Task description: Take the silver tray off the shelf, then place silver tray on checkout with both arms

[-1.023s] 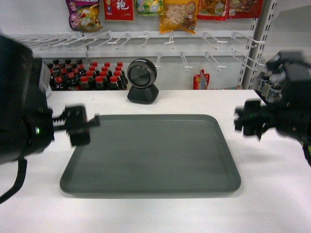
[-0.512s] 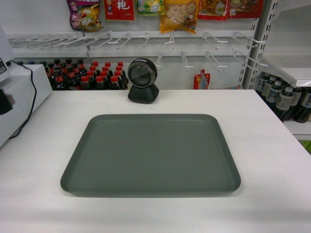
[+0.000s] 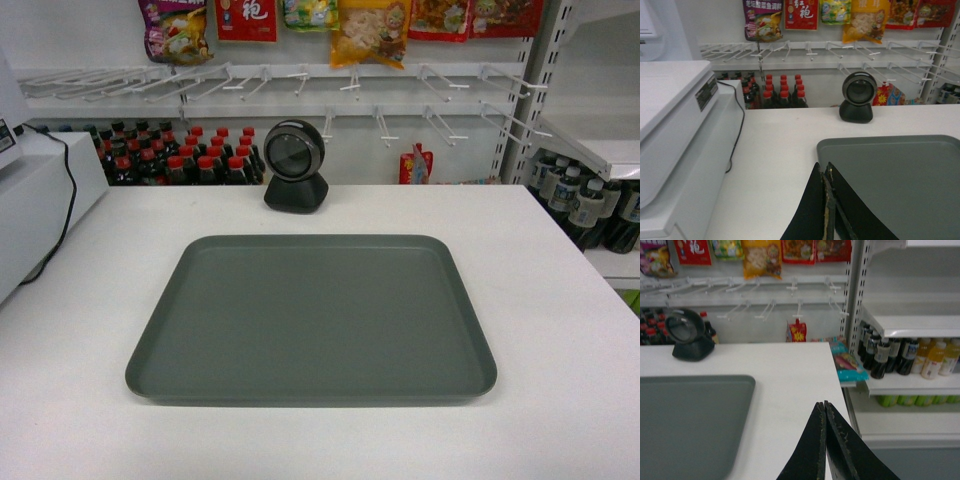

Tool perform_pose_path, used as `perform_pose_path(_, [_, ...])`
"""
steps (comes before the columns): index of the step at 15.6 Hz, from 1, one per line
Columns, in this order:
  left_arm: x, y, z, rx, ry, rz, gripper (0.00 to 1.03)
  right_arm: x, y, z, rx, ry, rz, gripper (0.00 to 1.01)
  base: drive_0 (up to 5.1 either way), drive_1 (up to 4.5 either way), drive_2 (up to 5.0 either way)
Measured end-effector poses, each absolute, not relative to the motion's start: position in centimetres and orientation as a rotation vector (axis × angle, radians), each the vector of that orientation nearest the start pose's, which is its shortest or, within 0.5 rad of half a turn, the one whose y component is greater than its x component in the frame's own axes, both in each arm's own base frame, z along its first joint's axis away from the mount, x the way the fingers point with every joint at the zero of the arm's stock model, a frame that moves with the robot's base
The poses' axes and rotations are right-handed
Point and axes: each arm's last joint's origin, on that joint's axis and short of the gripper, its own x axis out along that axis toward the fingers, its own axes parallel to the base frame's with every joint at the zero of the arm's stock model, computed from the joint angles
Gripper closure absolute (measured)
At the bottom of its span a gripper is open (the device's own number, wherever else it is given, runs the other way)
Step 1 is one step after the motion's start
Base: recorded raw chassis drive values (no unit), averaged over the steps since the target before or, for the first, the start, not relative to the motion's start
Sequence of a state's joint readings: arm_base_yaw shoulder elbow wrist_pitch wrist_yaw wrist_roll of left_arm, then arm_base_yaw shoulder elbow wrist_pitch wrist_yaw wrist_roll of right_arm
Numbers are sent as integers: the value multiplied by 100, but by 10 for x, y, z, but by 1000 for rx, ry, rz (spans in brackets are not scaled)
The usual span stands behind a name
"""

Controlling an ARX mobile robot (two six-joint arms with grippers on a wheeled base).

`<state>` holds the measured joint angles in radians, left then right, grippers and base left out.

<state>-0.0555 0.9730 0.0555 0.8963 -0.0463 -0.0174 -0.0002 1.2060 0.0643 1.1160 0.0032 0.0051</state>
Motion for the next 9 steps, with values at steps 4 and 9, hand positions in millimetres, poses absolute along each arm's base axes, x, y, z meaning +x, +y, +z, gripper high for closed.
perform_pose_path(4, [147,0,163,-17,15,-3,102,158,0,165,5,2,-3,99,0,0,0])
perform_pose_path(9, [131,0,168,-17,-6,-3,102,138,0,166,5,4,-3,99,0,0,0])
